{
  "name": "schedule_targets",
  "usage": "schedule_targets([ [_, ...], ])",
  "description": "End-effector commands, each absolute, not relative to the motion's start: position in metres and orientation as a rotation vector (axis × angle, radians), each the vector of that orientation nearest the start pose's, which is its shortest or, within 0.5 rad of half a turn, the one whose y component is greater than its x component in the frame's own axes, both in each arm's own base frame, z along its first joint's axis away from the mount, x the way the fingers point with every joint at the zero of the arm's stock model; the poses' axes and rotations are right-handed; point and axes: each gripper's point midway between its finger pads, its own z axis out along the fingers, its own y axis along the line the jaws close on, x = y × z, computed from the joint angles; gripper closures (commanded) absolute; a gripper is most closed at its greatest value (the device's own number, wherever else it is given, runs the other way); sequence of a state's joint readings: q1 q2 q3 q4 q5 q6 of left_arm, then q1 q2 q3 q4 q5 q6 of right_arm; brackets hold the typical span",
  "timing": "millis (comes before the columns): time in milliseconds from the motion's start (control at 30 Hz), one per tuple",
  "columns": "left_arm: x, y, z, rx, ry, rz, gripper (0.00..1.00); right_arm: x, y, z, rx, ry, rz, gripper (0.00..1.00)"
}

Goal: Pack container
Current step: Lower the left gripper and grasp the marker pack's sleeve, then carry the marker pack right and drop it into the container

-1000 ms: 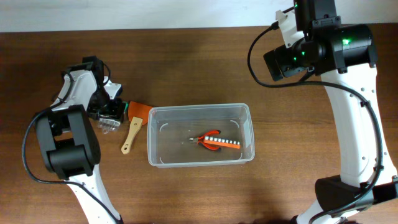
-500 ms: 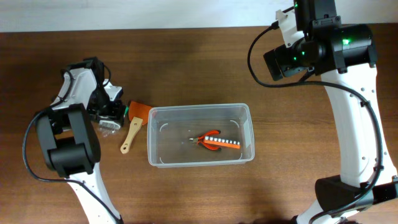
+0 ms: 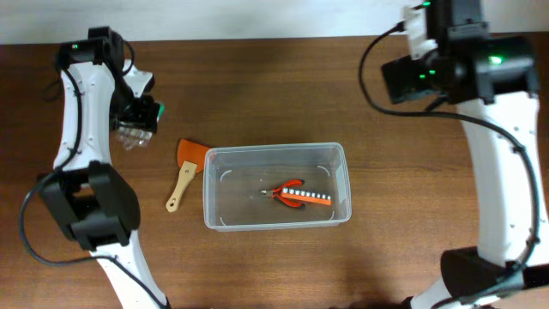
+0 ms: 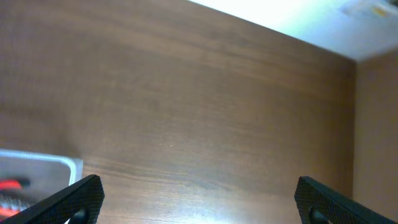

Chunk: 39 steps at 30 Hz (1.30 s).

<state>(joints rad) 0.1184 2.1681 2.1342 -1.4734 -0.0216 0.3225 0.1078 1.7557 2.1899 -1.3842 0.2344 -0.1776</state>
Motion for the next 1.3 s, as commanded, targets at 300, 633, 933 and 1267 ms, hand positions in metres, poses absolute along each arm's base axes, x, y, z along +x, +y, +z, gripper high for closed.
schedule_targets([
  [300, 0.367, -0.170, 0.240, 1.294, 2.550, -0.003, 0.98, 0.338, -0.088, 0.385, 0.392, 2.385, -0.137, 0.01],
  [633, 0.317, -0.228, 0.140, 1.731, 2.544, -0.021, 0.98, 0.336, -0.098, 0.377, 0.429, 2.413, -0.145, 0.01],
  [933, 0.303, -0.218, 0.070, 1.791, 2.635, -0.018, 0.98, 0.342, -0.097, 0.369, 0.427, 2.437, -0.131, 0.01],
  [1267, 0.293, -0.209, 0.034, 1.826, 2.696, -0.014, 0.48, 0.342, -0.097, 0.369, 0.428, 2.439, -0.132, 0.01],
])
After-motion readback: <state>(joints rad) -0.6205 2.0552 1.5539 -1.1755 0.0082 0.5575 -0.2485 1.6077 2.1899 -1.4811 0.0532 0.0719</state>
